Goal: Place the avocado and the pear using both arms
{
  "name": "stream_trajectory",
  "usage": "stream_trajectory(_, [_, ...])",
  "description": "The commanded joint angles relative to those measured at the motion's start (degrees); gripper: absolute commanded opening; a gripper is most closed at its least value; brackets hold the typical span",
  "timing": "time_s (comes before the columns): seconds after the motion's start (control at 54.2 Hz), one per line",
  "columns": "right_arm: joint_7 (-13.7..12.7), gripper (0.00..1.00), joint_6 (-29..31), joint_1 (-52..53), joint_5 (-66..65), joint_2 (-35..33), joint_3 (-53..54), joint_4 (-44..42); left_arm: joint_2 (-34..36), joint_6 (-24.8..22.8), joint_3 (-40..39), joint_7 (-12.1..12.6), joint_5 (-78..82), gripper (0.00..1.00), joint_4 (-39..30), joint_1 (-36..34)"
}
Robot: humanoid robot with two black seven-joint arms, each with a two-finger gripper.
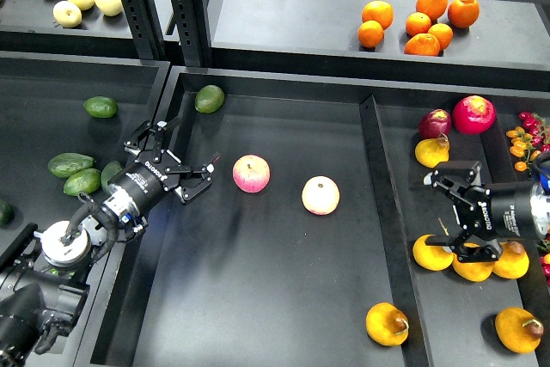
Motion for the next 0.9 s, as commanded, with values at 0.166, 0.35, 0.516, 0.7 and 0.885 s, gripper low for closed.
stream_trajectory(0.166, [0.0, 1.0, -0.01, 1.26, -9.03, 2.88, -3.22, -0.77, 0.0, 0.0, -0.71, 0.0, -0.05, 0.99, -0.43, 1.0])
stream_trajectory(0.35, [0.0, 1.0, -0.01, 3.98, -12.12, 6.05, -5.06, -3.41, 0.0, 0.0, -1.06, 0.0, 0.04, 0.99, -1.48, 1.52])
stream_trajectory(0.516, [0.0, 1.0, -0.01, 9.78, -12.2, 6.67, -10.77, -3.67, 0.0, 0.0, -1.06, 0.0, 0.04, 0.99, -1.75, 1.88])
stream_trajectory(0.7, [0.0, 1.0, -0.01, 14.26, -12.2, 8.25, -16.14, -4.11, 0.0, 0.0, -0.97, 0.0, 0.04, 0.99, -2.28, 2.4])
stream_trajectory(0.885, [0.0, 1.0, -0.01, 16.64, -12.2, 10.0, -19.92, -4.82, 0.0, 0.0, -0.88, 0.0, 0.04, 0.99, -3.07, 3.11])
